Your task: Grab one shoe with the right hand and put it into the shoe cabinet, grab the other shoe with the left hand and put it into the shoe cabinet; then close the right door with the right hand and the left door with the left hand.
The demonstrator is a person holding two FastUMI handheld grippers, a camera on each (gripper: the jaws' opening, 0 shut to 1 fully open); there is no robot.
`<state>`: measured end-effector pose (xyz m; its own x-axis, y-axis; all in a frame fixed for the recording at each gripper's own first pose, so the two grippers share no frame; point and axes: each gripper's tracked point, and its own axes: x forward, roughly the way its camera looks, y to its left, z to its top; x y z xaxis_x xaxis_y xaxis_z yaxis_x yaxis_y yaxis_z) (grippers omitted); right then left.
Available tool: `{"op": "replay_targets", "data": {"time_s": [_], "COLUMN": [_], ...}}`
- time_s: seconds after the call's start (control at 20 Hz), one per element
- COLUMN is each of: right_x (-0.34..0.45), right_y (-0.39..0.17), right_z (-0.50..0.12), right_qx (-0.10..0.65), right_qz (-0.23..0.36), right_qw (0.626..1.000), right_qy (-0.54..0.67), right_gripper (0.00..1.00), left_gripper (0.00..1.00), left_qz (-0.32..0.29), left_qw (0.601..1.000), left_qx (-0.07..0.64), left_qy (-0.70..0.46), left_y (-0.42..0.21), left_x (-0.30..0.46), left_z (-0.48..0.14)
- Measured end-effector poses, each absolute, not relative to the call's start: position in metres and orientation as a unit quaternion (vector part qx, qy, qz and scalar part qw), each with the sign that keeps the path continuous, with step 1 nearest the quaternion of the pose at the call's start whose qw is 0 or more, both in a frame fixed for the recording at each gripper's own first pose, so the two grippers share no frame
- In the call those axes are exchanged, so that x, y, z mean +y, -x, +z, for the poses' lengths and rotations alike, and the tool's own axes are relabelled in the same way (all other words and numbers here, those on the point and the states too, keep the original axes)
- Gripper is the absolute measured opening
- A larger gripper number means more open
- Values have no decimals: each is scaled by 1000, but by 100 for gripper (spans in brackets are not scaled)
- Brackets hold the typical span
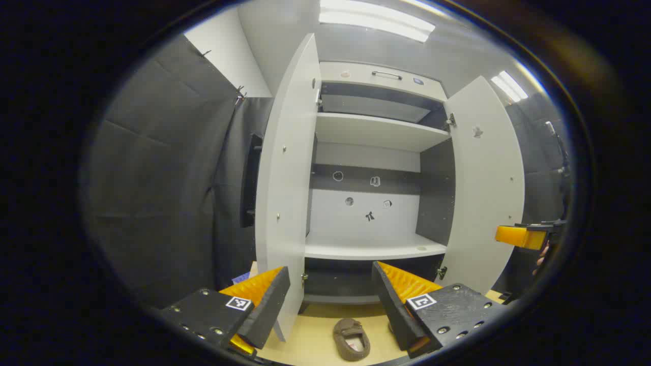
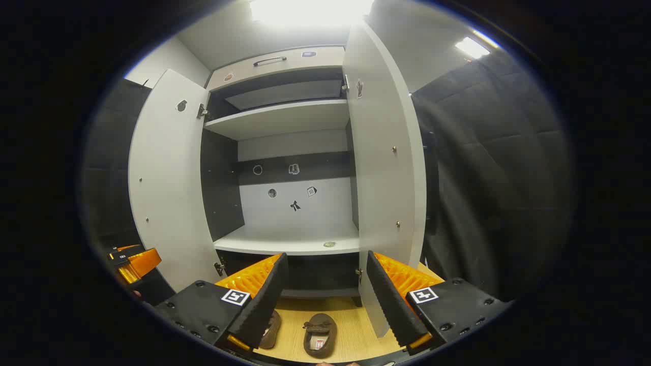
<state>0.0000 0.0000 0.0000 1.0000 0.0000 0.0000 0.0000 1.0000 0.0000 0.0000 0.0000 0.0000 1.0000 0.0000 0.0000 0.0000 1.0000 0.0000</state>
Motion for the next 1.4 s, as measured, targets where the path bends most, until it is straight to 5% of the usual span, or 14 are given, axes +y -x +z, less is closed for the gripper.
{"op": "replay_targets", "data": {"time_s": [0.2,0.45,0.85,1.05,1.4], "right_x": [5,5,18,32,63], "right_y": [-5,-17,-22,-29,-39], "right_z": [1,-5,-27,-49,-125], "right_qx": [1,20,49,83,187], "right_qz": [2,1,23,47,92], "right_qw": [1000,1000,998,995,978], "right_qy": [9,7,16,32,16], "right_gripper": [98,98,98,98,98], "left_gripper": [88,97,94,88,94], "left_qz": [-6,-6,-23,-21,-6], "left_qw": [1000,1000,999,999,999], "left_qx": [2,7,35,36,44], "left_qy": [3,-6,9,13,-5], "left_y": [-1,1,4,4,17], "left_x": [-4,-2,-9,-8,-2], "left_z": [-1,-9,-29,-33,-43]}}
